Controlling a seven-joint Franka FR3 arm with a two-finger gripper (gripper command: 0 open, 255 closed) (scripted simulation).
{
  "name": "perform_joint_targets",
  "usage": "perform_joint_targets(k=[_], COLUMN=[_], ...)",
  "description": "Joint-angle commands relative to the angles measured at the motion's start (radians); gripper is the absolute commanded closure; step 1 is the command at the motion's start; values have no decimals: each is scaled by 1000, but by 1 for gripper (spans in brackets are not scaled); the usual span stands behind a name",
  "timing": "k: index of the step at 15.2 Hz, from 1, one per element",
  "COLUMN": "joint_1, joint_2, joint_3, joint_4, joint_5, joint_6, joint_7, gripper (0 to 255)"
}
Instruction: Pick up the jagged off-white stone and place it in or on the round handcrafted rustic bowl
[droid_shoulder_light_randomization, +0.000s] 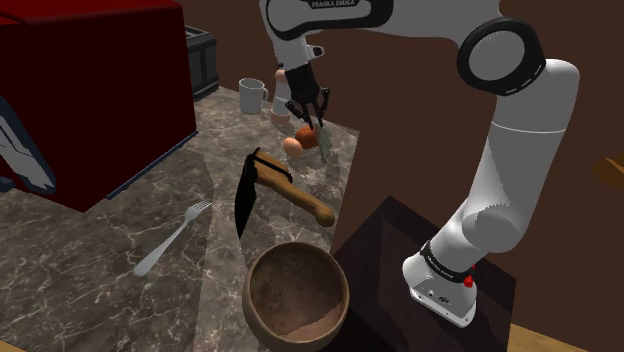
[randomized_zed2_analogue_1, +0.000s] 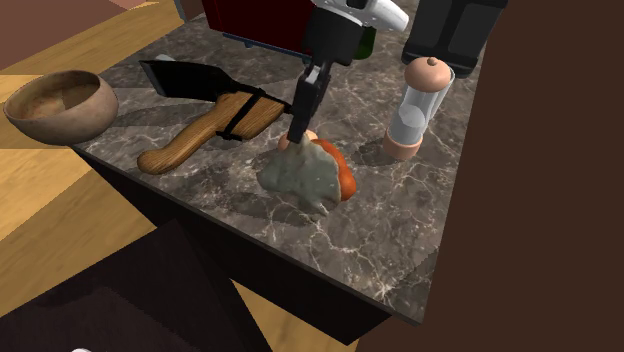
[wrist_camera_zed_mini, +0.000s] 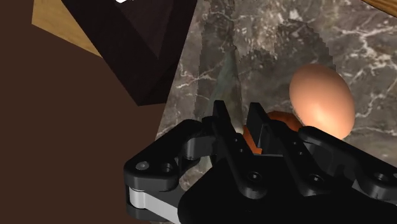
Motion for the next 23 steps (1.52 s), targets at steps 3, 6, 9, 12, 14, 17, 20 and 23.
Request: perform_joint_targets(k=[3,6,9,12,14,17,20,23], joint_1=[2,3,6,8,11,14,19,25], joint_2=[-2,-2,0,5,10,20,35,54], joint_3=[0,1,1,2,2,2,3,3], joint_4=[49,89,132,180,215,271,334,405], joint_5=[0,-1,-2,-3,-5,-7,-11,-16], joint_6=[-51,-91,-132,-175,-205,-251,-299,-351], joint_7=[-3,-5,-7,-9,-10,-12,-14,-16], gripper=[255,255,255,255,255,255,255,255])
